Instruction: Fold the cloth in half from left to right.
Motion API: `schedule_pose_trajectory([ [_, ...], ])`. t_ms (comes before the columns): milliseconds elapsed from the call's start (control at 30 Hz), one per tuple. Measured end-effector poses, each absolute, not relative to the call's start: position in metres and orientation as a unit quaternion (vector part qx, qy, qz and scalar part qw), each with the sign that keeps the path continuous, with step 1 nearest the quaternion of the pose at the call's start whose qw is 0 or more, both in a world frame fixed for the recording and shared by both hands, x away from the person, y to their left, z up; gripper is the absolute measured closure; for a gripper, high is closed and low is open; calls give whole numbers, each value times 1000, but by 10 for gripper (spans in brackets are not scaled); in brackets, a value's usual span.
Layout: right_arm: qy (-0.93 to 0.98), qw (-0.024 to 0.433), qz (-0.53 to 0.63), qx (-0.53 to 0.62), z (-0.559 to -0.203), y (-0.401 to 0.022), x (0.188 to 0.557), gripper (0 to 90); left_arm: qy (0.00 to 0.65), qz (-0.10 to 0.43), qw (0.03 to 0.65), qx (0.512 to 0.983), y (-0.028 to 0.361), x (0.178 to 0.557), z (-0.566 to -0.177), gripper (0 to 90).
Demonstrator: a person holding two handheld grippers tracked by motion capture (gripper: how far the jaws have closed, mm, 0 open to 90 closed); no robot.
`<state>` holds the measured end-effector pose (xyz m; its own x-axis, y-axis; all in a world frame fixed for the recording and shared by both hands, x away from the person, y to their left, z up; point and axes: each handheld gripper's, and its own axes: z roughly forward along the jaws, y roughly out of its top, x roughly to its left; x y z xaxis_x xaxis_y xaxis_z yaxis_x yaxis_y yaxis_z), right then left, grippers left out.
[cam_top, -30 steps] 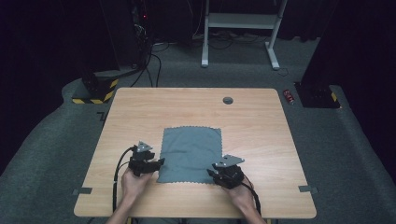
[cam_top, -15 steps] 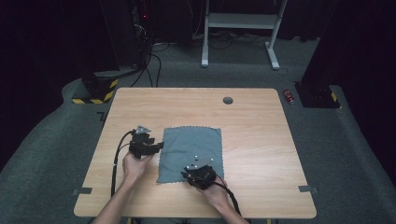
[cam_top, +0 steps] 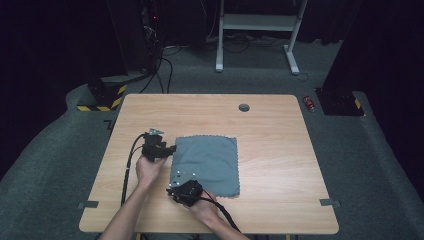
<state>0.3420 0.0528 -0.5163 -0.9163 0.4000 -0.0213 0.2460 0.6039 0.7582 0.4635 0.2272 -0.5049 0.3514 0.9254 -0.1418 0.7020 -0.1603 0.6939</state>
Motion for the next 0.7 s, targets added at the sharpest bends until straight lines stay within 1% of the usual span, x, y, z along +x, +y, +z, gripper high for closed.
schedule_pose_trajectory([
  [200, 902, 93, 386, 172, -523, 62, 338, 743, 551, 166, 346, 741, 230, 468, -508, 475],
  [233, 902, 94, 385, 170, -523, 62, 336, 718, 545, 160, 328, 755, 228, 472, -507, 466],
  [267, 902, 94, 385, 170, -523, 62, 336, 718, 542, 164, 325, 758, 227, 474, -506, 466],
  [300, 902, 95, 386, 167, -523, 61, 336, 691, 542, 171, 351, 744, 225, 475, -502, 476],
  [333, 903, 92, 385, 168, -523, 60, 335, 682, 547, 170, 355, 739, 226, 476, -502, 476],
  [400, 903, 90, 385, 170, -524, 60, 335, 672, 548, 166, 348, 742, 225, 478, -502, 473],
  [433, 902, 89, 387, 168, -524, 60, 335, 662, 545, 164, 323, 756, 223, 484, -504, 473],
  [467, 903, 91, 386, 166, -524, 60, 333, 654, 544, 167, 318, 758, 221, 487, -505, 465],
  [500, 904, 94, 384, 164, -524, 60, 333, 651, 546, 166, 328, 753, 221, 489, -506, 474],
  [567, 904, 93, 384, 165, -524, 60, 332, 649, 550, 162, 324, 753, 218, 494, -506, 473],
  [667, 903, 94, 385, 165, -524, 60, 332, 650, 545, 173, 319, 756, 212, 499, -506, 482],
  [700, 903, 94, 385, 165, -524, 60, 331, 665, 547, 171, 320, 754, 211, 501, -508, 486],
])
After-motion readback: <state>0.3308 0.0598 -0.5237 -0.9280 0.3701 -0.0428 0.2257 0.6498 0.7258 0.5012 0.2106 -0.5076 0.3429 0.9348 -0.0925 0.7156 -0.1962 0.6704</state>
